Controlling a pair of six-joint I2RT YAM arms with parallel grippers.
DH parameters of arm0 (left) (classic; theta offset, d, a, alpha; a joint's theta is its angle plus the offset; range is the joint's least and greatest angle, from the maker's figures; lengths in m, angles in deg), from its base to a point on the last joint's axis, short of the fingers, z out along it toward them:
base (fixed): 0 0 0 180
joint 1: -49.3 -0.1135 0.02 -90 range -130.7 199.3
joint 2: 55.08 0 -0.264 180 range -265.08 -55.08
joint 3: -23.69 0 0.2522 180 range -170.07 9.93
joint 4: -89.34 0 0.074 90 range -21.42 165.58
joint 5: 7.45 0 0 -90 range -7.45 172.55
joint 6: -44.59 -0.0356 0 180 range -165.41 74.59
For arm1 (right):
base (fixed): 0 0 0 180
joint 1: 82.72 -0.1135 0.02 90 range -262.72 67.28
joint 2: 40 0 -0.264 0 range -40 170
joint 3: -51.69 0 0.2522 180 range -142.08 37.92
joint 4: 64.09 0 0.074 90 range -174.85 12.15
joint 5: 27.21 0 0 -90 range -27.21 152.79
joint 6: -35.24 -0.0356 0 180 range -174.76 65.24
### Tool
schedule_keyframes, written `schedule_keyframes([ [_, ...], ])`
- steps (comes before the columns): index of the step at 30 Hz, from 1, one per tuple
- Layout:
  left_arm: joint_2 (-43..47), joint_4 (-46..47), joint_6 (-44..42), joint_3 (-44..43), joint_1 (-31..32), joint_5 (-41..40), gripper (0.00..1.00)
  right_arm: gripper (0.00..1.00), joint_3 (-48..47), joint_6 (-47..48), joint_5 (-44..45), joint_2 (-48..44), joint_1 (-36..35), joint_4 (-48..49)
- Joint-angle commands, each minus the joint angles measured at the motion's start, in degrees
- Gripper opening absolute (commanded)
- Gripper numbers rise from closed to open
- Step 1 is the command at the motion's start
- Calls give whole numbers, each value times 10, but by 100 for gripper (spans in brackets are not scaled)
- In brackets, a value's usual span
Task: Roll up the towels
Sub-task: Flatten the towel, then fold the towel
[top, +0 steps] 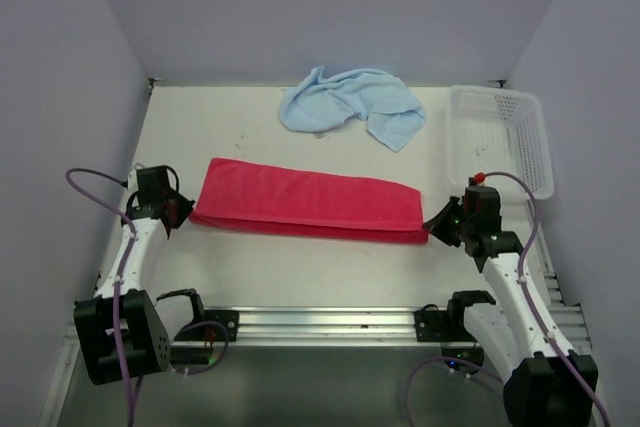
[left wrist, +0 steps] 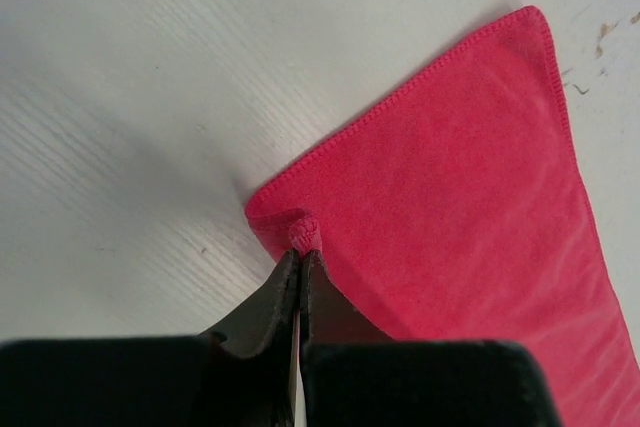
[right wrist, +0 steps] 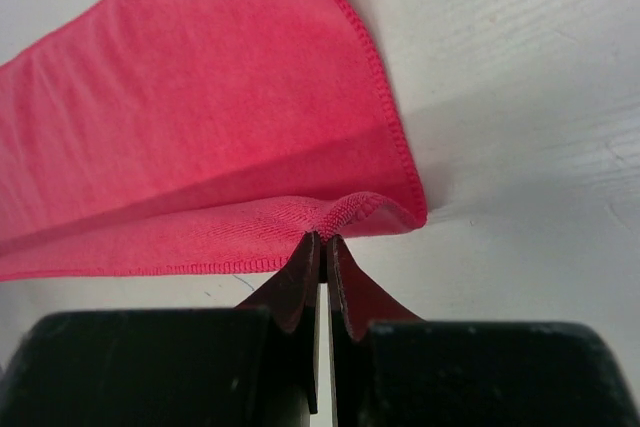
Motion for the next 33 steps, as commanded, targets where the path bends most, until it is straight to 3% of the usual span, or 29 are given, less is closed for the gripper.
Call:
schedule_keyframes([
  [1,-5,7,4,16,-5,-37,0,0,15,14,-3,-18,3,-23],
  [9,-19,31,-4,33,-5,-25,0,0,47,-4,11,-36,3,-23],
  [16,-22,42,-11,-10,-5,-27,0,0,21,-21,33,-15,3,-16],
  [33,-134,89,-5,-106,-4,12,0,0,-93,-45,72,130,3,40],
])
